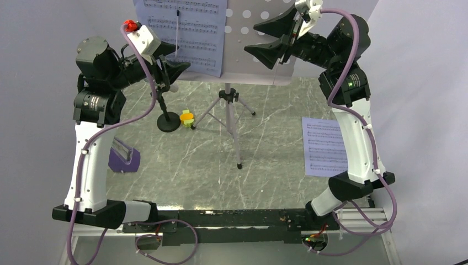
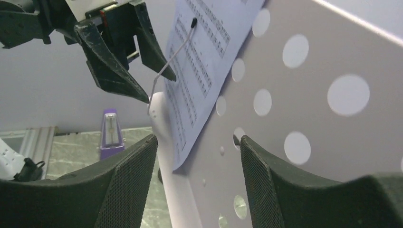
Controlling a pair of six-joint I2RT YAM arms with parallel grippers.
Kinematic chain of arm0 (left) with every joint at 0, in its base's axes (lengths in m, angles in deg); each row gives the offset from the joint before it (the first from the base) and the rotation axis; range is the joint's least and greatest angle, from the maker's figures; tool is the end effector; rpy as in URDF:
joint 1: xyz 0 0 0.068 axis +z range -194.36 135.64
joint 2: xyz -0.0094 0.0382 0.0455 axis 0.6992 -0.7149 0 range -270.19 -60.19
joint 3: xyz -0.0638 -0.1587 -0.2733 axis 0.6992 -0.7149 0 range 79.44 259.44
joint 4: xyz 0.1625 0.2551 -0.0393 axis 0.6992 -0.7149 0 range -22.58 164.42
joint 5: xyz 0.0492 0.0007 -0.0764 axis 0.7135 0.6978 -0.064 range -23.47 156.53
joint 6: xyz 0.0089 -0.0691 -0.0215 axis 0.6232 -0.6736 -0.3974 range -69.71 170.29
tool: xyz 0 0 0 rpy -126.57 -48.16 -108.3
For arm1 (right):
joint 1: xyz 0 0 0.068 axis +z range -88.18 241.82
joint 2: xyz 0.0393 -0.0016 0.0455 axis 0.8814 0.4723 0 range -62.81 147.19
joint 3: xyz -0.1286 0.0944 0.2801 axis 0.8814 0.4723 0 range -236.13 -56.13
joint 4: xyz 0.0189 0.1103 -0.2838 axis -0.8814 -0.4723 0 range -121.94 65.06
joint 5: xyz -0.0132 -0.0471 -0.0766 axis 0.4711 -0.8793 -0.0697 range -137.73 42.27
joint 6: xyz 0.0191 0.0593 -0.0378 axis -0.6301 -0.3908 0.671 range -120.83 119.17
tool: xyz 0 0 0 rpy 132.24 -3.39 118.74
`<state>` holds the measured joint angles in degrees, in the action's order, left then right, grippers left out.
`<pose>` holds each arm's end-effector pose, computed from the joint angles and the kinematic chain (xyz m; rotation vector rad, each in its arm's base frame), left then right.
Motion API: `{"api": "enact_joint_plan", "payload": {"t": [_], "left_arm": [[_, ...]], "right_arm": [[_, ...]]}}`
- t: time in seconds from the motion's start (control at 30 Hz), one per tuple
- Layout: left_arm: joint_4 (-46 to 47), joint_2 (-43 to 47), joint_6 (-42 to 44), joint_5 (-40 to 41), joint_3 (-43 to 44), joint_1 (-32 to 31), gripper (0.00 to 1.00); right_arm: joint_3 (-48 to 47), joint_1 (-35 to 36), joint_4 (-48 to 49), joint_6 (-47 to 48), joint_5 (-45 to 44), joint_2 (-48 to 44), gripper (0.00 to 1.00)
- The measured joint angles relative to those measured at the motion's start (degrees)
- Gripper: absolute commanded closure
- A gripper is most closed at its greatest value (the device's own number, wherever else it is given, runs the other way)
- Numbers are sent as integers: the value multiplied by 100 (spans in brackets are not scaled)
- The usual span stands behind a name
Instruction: Pack up the instrument practice props
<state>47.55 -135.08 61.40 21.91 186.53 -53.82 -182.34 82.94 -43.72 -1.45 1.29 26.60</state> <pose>0.2581 -0.0863 0.6343 0.8671 1.2600 -0.5500 0.2837 0.1587 0.6861 -0.9562 1.0484 0.8503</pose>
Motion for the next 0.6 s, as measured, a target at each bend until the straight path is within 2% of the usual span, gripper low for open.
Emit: {"api": "enact_joint_plan", "payload": {"t": [0.27, 0.33, 0.43, 0.6], "left_arm": [[98, -87, -236, 120, 7, 26, 54], [98, -85, -282, 155, 7, 28, 62], [96, -81, -317, 203, 7, 66, 80], [90, -57, -310, 223, -11, 85, 98]], "right_arm": [[-813, 682, -341, 728, -667, 404, 31], [-1008, 914, -409, 872, -911, 562, 30], [-1237, 1176, -472, 1016, -1320, 789, 29], [-1537, 1434, -525, 1143, -2028, 1104, 25]]}}
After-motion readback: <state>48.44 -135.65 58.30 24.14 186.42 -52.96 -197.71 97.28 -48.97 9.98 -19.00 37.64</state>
